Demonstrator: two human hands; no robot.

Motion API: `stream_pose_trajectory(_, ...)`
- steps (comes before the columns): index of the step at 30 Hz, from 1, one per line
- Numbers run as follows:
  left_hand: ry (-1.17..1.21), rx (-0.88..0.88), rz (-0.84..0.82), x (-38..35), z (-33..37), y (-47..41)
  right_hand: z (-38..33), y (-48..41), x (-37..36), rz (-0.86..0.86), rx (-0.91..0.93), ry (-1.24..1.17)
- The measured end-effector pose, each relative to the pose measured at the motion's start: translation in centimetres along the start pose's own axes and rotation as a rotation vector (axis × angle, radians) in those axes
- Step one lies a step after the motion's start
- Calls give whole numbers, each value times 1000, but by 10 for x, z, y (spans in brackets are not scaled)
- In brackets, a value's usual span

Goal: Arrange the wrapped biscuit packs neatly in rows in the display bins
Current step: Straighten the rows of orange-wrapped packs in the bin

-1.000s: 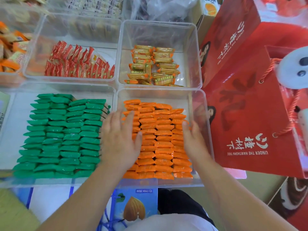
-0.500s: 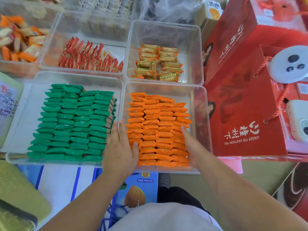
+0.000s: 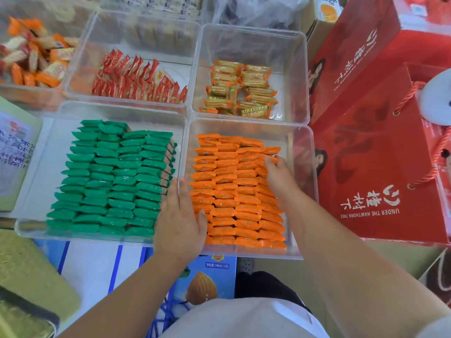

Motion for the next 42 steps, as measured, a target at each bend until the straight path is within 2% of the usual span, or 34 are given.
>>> stream_pose_trajectory(2, -5, 4, -2, 0, 0, 0, -6, -5, 8, 11, 21, 70)
stream_pose_trajectory(6, -16, 7, -1, 0, 0, 0, -20, -21, 29, 206, 47, 151)
stream_pose_trajectory(10, -25, -1, 8, 1, 0, 1, -16, -33, 14, 88, 55, 171)
stream_pose_trajectory(12, -32, 0, 13, 1, -1, 1, -10, -33, 10, 86, 47, 212)
stream_pose_trajectory(16, -38, -7, 14, 1, -1, 0, -23, -33, 17, 134, 60, 472)
stream_pose_trajectory(19, -47, -7, 17, 0, -1, 0, -65, -28, 9, 272, 250, 702)
stream_pose_trajectory(20, -46, -6, 18, 0, -1, 0, -78, -26, 0, 253, 340, 753)
stream_pose_trajectory(22, -44, -4, 17, 1, -1, 0, -89, -27, -23, 108, 426, 862)
stream_pose_trajectory(24, -41, -5, 10, 0, -1, 0, -87, -30, -42, -54, 375, 998)
stream_pose_trajectory(27, -33, -4, -1, -1, -2, -1, -90, -34, -54, -141, 304, 1131)
stream_pose_trajectory(30, -34, -14, 4, -1, -3, -1, -109, -32, -66, -104, 317, 1259)
stream_pose_trajectory(32, -36, -22, 11, -1, -2, -1, -122, -24, -81, -10, 433, 1348)
stream_pose_trajectory(34, -47, -29, 22, -1, -1, -1, -125, -18, -99, -28, 516, 1327)
stream_pose_trajectory(37, -56, -30, 30, -2, -1, -1, -118, -18, -113, -98, 459, 1291)
stream_pose_trajectory(42, -59, -25, 25, -3, -1, -1, -106, -17, -122, -70, 411, 1297)
Point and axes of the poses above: each hand's wrist, its own y-axis away from the middle knuckle, its own x-axis out of the back of the hand, z = x × y, the point moved 5 cm from there along -y, towards the middle knuckle, and after that the axes turned 13 degrees about -z, right-handed, at the moved point
